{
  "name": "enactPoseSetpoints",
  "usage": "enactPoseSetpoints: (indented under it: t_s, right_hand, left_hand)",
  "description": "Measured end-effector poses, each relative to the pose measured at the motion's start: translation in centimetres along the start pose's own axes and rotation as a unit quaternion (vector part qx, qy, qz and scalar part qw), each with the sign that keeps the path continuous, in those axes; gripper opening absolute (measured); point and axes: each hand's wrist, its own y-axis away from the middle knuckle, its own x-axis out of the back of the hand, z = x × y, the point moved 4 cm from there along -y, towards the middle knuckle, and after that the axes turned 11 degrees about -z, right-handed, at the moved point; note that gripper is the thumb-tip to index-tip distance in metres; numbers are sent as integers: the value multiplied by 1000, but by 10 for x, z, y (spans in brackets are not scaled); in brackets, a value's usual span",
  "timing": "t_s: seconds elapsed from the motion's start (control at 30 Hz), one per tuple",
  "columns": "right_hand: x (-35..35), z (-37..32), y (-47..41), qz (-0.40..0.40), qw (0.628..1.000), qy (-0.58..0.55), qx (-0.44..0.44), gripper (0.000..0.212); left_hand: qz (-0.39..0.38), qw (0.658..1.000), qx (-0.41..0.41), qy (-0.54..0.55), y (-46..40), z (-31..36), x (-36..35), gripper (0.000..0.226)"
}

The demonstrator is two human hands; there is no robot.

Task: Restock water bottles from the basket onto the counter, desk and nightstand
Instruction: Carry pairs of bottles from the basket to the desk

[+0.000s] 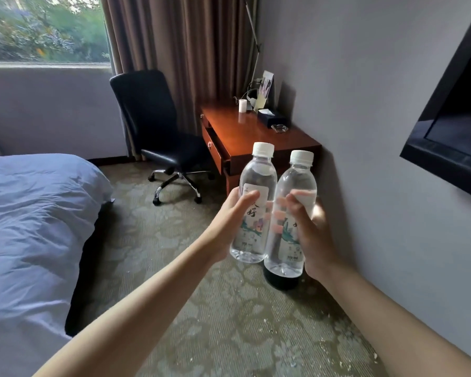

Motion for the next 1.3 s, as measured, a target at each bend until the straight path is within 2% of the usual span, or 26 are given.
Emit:
enactPoseSetpoints:
  t_s: [0.13,0.27,0.37,0.53,0.6,0.67,0.77,0.87,0.93,1.0,1.07,1.17,1.3]
  right_hand:
    - [13,18,-77,11,1000,3,7,44]
    - [29,27,-155,18,1000,7,7,43]
    - [31,33,-208,4,1000,4,21,41]
    - [26,58,-287,9,1000,4,12,74]
    - [24,69,-325,20,1000,7,10,79]
    - [21,81,-362,38,999,6,11,71]
    - [15,95,-419,66,998,3,8,49]
    - [9,99,-472,77,997,14,6,44]
    - [13,104,-504,95,995,7,4,65]
    - [21,111,-533,116,993,-4,-1,81]
    - [33,121,-562,136,991,1,-9,83]
    - [53,137,-604,158,987,1,-13,80]
    - [87,161,-663,176,984,8,-4,63]
  left_hand:
    - [-15,1000,-1,1,-71,-3,35,36]
    - [-31,999,29,-14,-141,-3,71,57]
    - [-36,999,32,-11,-187,-2,101,65]
    - [-58,997,49,-1,-253,-16,156,68]
    - [-72,996,51,6,-286,-23,183,66]
    - [-88,995,53,3,-318,-29,211,64]
    - [-130,990,53,-8,-369,-34,254,74]
    - [-160,985,54,-19,-418,-31,290,53]
    - [-173,983,56,-25,-451,-29,306,42]
    - [-187,980,56,-33,-482,-31,319,40]
    - [-211,975,50,-46,-515,-33,330,50]
    - [-236,969,52,-59,-565,-41,343,79]
    - [-255,963,60,-67,-642,-57,355,85]
